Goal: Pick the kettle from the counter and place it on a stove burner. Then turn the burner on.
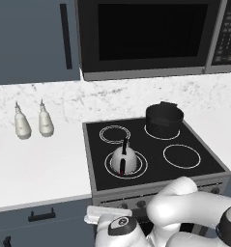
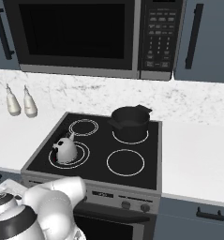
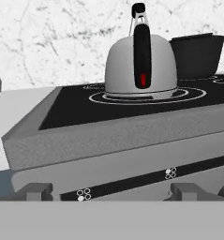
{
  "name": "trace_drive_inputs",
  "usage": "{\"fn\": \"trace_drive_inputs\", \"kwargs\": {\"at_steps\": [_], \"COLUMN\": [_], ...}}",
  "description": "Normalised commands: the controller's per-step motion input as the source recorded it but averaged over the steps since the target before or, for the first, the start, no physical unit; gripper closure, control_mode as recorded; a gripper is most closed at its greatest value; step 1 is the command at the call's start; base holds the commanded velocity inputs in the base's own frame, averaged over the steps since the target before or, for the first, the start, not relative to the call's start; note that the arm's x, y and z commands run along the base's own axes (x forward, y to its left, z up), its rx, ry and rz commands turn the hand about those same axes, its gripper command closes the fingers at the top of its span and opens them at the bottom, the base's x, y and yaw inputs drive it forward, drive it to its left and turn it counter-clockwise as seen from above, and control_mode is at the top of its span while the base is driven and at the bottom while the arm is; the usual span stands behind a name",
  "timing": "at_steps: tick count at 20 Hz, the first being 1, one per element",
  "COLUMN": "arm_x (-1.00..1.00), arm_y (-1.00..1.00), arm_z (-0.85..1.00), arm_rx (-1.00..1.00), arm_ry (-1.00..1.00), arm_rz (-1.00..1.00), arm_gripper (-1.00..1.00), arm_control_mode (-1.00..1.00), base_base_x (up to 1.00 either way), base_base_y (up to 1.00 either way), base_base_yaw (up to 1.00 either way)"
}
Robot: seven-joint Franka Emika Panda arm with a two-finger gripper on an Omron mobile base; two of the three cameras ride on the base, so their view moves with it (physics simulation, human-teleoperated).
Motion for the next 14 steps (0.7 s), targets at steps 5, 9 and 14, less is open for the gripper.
{"fn": "trace_drive_inputs", "kwargs": {"at_steps": [5,9,14], "arm_x": [0.0,0.0,0.0], "arm_y": [0.01,0.0,0.0], "arm_z": [-0.24,-0.23,-0.19], "arm_rx": [-0.02,-0.03,-0.02], "arm_ry": [-0.02,0.0,0.0], "arm_rz": [0.0,0.0,0.0], "arm_gripper": [-1.0,-1.0,-1.0], "arm_control_mode": [-1.0,-1.0,-1.0], "base_base_x": [0.0,0.0,0.0], "base_base_y": [0.0,0.0,0.0], "base_base_yaw": [0.0,0.0,0.0]}}
